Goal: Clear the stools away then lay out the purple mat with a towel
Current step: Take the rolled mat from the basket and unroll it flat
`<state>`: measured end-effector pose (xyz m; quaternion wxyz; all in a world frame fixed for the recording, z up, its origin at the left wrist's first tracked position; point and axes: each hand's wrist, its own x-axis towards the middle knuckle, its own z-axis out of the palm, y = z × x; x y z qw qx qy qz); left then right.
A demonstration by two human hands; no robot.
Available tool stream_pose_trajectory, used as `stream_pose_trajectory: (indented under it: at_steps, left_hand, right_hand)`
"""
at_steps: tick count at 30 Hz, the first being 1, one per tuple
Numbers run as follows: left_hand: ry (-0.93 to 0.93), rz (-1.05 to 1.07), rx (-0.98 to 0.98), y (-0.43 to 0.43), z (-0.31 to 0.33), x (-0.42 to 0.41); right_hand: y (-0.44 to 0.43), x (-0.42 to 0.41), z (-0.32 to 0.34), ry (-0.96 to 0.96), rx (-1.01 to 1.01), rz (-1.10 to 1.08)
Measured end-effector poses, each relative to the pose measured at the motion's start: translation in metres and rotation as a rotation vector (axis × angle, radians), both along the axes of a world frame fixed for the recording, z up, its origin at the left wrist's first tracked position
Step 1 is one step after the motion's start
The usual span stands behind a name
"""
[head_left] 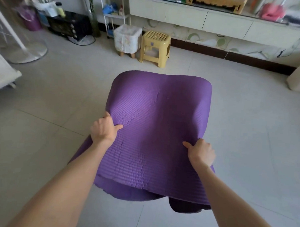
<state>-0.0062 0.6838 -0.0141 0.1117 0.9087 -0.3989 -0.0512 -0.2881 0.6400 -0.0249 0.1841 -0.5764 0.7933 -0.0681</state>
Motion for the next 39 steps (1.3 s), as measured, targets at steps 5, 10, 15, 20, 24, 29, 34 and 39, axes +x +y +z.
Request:
stream_pose_trajectory:
  at_steps: [5,10,15,20,24,29,34,39]
  left_hand:
    - [-0.147,-0.104,-0.002,-0.018,0.132,-0.013]
    - [-0.309,-0.261,0.033,-0.041,0.174,-0.026]
    - [-0.374,-0.35,0.158,-0.041,0.117,-0.045]
    - [-0.363,-0.355,0.229,-0.042,0.103,-0.044]
    - [-0.318,-0.299,0.224,-0.032,0.129,-0.019]
    - [-0.308,-0.232,0.177,-0.02,0.198,0.034]
    - [-0.348,-0.204,0.141,-0.009,0.29,0.103]
    - [-0.448,-0.154,0.128,0.01,0.372,0.161]
  right_hand:
    - [-0.018,-0.004,0.121,0.038,-0.052,-0.003]
    - [-0.027,-0.007,0.139,0.017,-0.004,-0.026]
    - [-0.014,-0.03,0.074,-0.006,0.123,-0.029]
    - [-0.005,-0.026,0.064,-0.014,0.179,-0.014]
    - [-0.001,0.001,0.091,-0.018,0.172,0.014]
    - [-0.003,0.057,0.152,-0.062,0.126,0.057]
    - [-0.001,0.127,0.223,-0.119,0.096,0.112]
    - [-0.002,0.187,0.286,-0.187,0.054,0.184]
